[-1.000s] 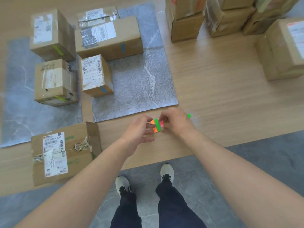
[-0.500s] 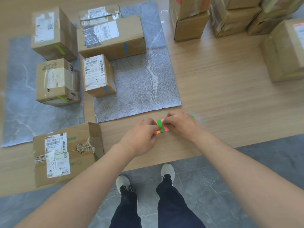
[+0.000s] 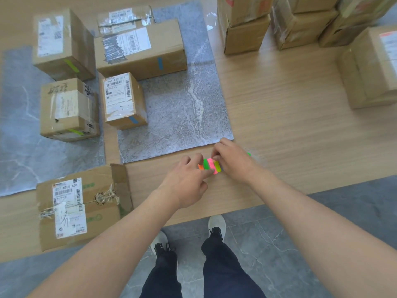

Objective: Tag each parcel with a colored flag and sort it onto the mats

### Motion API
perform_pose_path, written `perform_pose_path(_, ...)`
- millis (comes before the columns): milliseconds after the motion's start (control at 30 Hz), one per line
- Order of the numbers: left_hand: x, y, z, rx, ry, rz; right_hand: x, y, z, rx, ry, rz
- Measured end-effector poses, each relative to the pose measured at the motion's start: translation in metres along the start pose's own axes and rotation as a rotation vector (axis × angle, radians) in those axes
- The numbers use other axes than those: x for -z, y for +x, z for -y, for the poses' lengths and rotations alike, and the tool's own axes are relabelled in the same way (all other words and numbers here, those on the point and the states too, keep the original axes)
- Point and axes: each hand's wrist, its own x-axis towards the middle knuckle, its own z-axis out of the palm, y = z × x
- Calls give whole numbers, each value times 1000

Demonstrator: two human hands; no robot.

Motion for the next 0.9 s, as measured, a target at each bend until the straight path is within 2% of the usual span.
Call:
perform_pose_path(233, 4, 8, 1, 30, -80, 12, 11, -7, 11, -236, 379, -446)
perform_pose_path(300, 11, 11, -3, 155, -401, -25, 13, -9, 17, -211, 434, -519)
perform_pose_path(400, 32, 12, -10, 568, -1301, -174, 12, -12, 29, -118, 461, -542)
perform_pose_path(433, 38, 11, -9, 672, -1509, -203, 11, -13, 33, -82, 451, -542)
perform_pose_path(500, 47, 5, -6, 758, -1699, -228, 10, -14, 40, 6, 396, -548)
perform_pose_path(700, 63, -21, -2, 800, -1863, -178, 9, -18, 61, 209, 259, -548)
perform_pose_path(900, 67, -49, 2, 761, -1892, -204, 6, -29, 83, 289, 202, -539)
